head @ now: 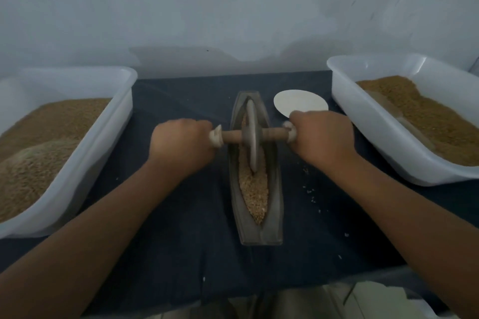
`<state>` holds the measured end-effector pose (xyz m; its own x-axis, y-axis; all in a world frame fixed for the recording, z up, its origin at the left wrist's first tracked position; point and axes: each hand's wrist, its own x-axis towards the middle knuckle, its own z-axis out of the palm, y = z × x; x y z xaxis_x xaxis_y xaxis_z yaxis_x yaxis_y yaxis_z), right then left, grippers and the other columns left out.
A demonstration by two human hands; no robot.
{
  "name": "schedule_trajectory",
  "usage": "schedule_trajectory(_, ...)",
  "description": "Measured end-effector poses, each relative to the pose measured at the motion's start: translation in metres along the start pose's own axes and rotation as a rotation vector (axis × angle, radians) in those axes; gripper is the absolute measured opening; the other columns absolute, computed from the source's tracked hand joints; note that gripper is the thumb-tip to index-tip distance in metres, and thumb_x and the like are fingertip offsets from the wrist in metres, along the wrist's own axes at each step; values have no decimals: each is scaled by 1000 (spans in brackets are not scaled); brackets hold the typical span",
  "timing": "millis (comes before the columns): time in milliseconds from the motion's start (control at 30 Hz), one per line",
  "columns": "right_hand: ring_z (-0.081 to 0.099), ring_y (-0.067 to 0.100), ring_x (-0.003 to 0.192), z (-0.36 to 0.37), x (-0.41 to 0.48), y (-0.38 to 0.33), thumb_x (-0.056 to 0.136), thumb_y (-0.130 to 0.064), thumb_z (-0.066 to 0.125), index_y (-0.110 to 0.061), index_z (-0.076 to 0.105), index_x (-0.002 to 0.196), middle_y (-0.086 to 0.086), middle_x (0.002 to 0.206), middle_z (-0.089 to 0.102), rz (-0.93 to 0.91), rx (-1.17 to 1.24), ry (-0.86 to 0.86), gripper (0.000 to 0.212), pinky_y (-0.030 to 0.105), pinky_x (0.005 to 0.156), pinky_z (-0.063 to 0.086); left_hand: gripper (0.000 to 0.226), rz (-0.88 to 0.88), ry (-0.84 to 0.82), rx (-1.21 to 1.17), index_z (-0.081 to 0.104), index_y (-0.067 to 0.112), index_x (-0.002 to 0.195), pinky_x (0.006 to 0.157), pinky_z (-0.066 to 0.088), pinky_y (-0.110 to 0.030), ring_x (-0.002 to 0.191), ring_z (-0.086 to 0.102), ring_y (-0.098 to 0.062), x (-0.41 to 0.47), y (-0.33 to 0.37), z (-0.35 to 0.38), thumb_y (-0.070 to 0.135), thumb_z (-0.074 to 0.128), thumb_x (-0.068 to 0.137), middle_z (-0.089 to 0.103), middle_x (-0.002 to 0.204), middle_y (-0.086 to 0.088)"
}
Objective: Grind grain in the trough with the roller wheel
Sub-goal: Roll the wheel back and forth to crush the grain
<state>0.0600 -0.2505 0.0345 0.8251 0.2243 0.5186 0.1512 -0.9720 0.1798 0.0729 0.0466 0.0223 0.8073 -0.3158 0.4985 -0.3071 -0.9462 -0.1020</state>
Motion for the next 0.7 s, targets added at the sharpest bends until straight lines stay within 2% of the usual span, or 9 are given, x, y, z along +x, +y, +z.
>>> schedule_trajectory(67,36,17,46,7,25,-1,98,-38,56,-22,44,65,-4,54,41,27,-3,-5,38,26,47,25,40,-61,-82,-9,39,25,62,55,44,-30,56,59,-28,31,-2,4,45,59,91,55,63,4)
schedule_trajectory(133,25,12,45,3,35,-3,93,-31,61,-21,44,61,-5,51,34,35,10,1,39,25,48,17,35,-87,-143,-31,44,26,64,55,40,-29,59,57,-23,42,-1,3,44,58,91,54,65,6)
schedule_trajectory(200,22,8,44,-6,28,-4,94,-32,62,-21,44,59,-6,50,33,3,16,11,41,23,50,11,37,-89,-162,-32,43,26,64,54,35,-29,55,52,-20,30,1,-3,44,56,93,50,62,9)
schedule_trajectory(267,22,7,43,-15,5,-5,97,-40,52,-24,38,58,-8,49,32,-23,25,16,44,22,49,9,40,-39,-96,-42,40,26,62,53,34,-28,52,54,-23,-1,1,-10,46,55,93,46,59,10)
schedule_trajectory(333,24,8,40,-25,-24,-5,94,-47,41,-29,31,61,-9,48,30,-41,31,26,40,22,46,12,41,63,24,-69,38,27,61,49,29,-24,42,46,-23,-31,2,-18,44,61,91,41,54,9)
schedule_trajectory(433,26,8,40,-28,-48,-4,87,-50,40,-31,34,65,-12,49,29,-44,42,5,29,22,45,13,39,116,110,-76,35,27,60,49,18,-20,38,33,-19,-45,1,-21,46,53,90,35,52,11)
schedule_trajectory(500,31,9,41,-19,-35,-3,92,-49,44,-29,40,66,-10,50,35,3,26,-24,33,22,46,15,41,84,51,-26,32,26,60,49,25,-23,41,39,-20,-25,1,-14,49,47,89,37,53,12)
schedule_trajectory(600,38,13,49,1,9,-3,101,-44,44,-26,50,72,-5,59,49,69,-1,-88,34,27,49,22,38,-29,-135,24,47,25,63,55,41,-29,55,54,-21,30,-1,0,51,52,90,52,61,8)
schedule_trajectory(700,34,14,50,2,39,-4,98,-36,51,-21,52,70,-3,59,48,69,-4,-81,32,28,50,20,42,-77,-191,-11,49,25,65,61,46,-33,63,57,-25,58,-1,1,57,50,92,59,70,5)
